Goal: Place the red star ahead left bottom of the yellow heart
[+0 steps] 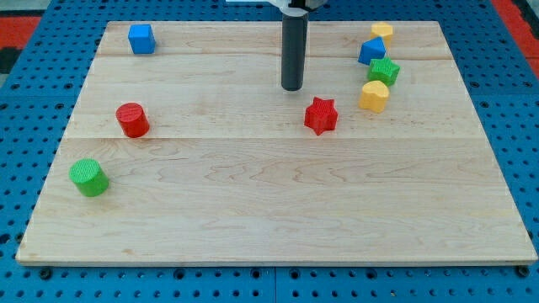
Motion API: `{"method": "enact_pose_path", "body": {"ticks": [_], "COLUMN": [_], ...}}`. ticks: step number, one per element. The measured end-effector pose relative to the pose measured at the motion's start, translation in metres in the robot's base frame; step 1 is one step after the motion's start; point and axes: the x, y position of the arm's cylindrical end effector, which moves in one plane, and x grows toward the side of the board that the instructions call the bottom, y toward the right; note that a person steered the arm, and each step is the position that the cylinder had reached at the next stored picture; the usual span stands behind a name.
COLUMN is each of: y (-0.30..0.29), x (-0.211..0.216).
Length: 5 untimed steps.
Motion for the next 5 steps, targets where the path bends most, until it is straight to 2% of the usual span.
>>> {"method": "enact_pose_path", "body": {"ticks": [1,2,3,4,5], "y": [-0.036,0.01,0.05,0.011,-0.014], "x": [0.028,0.072,0.077,0.077,0.055]}}
